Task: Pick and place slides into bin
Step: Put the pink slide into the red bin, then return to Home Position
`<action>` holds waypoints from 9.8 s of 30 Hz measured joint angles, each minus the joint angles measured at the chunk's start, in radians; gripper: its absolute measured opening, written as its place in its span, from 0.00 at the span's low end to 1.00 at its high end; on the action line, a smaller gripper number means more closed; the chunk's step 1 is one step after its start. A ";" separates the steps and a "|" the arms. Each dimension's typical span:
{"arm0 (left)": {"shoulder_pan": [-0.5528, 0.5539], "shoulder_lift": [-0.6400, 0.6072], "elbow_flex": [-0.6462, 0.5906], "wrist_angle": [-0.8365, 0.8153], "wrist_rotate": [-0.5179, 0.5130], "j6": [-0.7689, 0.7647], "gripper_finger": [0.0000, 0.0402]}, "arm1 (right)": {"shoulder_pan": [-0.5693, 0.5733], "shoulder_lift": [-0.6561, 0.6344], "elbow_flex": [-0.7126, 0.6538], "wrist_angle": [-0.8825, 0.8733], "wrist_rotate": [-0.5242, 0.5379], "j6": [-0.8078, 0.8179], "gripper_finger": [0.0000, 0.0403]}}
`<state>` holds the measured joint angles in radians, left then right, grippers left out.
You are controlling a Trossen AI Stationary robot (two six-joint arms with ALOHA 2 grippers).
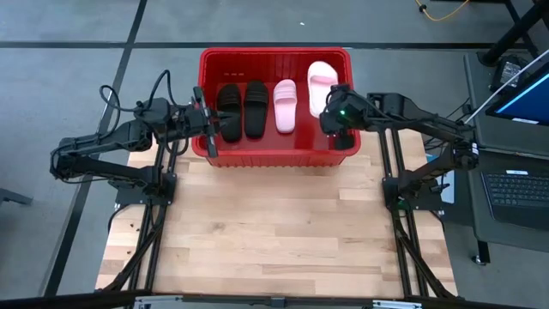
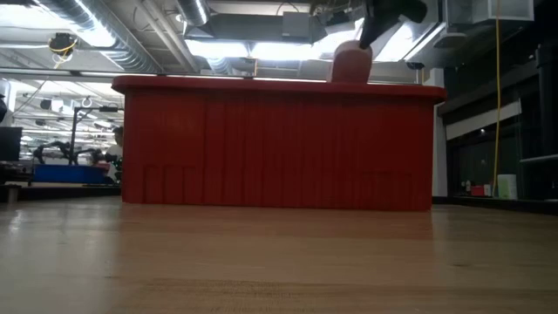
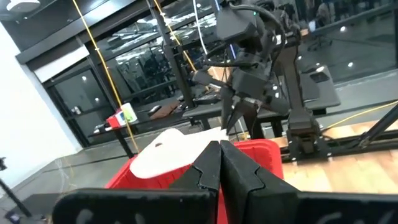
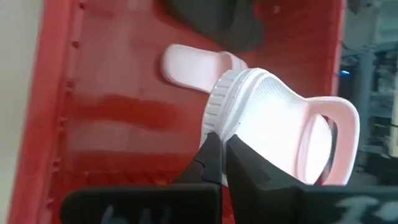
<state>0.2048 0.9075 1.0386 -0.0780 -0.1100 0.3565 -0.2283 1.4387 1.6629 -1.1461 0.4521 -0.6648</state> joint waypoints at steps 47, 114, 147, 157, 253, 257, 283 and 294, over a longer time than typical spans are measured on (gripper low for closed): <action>0.000 0.007 0.000 -0.036 -0.005 0.005 0.00 | -0.293 0.295 -0.001 0.087 -0.221 -0.237 0.02; 0.000 0.007 0.000 -0.030 -0.027 -0.002 0.00 | -0.389 0.427 -0.134 0.169 -0.379 -0.234 0.02; 0.000 0.007 0.000 -0.023 0.008 -0.029 0.00 | -0.399 0.427 -0.199 0.311 -0.427 -0.129 0.07; 0.000 0.007 0.000 -0.023 0.008 -0.030 0.00 | -0.398 0.427 -0.199 0.327 -0.383 -0.127 0.24; 0.000 -0.907 -0.903 0.170 0.022 -0.262 0.00 | 0.325 -0.015 -0.369 0.939 -0.075 0.835 0.00; 0.000 -0.907 -0.903 0.162 0.011 -0.249 0.00 | 0.325 -0.190 -0.496 0.971 -0.079 0.775 0.00; -0.001 -0.898 -1.031 0.333 0.239 -0.279 0.00 | 0.296 -1.157 -0.922 0.680 -0.116 0.707 0.01; -0.001 -0.900 -1.030 0.318 0.299 -0.415 0.00 | 0.296 -1.268 -0.922 0.501 -0.241 0.736 0.01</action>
<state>0.2038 0.0077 0.0084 0.2399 0.1889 -0.0590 0.0673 0.1703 0.7411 -0.6448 0.2111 0.0715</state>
